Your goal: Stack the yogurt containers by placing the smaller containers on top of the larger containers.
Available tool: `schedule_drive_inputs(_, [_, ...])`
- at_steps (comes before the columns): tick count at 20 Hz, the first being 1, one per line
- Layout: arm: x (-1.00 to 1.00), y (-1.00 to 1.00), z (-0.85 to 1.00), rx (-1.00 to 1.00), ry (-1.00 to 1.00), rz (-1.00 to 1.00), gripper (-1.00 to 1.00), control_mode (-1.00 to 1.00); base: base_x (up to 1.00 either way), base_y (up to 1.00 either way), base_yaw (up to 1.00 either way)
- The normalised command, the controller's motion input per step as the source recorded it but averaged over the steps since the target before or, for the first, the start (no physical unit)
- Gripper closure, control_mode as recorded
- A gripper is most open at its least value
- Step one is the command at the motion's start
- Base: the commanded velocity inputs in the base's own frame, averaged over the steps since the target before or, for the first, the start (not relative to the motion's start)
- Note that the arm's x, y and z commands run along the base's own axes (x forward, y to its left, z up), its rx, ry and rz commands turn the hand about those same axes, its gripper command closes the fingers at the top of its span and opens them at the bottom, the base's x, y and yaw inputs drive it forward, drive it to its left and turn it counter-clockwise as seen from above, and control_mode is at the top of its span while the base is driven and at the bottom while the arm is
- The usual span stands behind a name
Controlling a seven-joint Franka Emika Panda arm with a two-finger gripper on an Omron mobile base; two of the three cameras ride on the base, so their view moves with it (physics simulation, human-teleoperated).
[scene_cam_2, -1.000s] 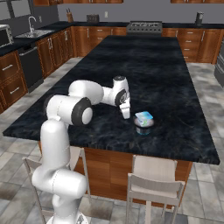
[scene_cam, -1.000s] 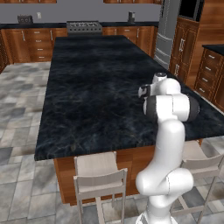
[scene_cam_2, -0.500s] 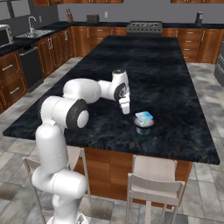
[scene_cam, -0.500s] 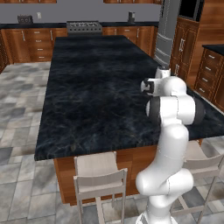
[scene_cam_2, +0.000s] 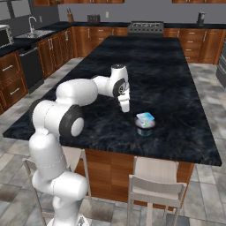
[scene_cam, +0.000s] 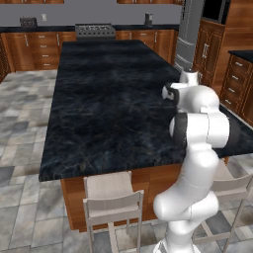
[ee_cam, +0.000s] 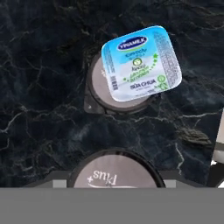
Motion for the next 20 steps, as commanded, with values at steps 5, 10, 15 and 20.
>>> schedule_drive_inputs(5, [-0.38, 0.03, 0.30, 0.00, 0.00, 0.00, 1.00, -1.00, 0.00, 0.00, 0.00])
schedule_drive_inputs(10, [-0.33, -0.02, 0.22, 0.00, -0.01, 0.00, 1.00, -1.00, 0.00, 0.00, 0.00])
schedule_drive_inputs(15, [-0.30, -0.06, 0.18, 0.00, 0.00, 0.00, 1.00, -1.00, 0.00, 0.00, 0.00])
schedule_drive_inputs(20, [-0.27, -0.08, 0.16, 0.00, -0.05, 0.00, 1.00, -1.00, 0.00, 0.00, 0.00])
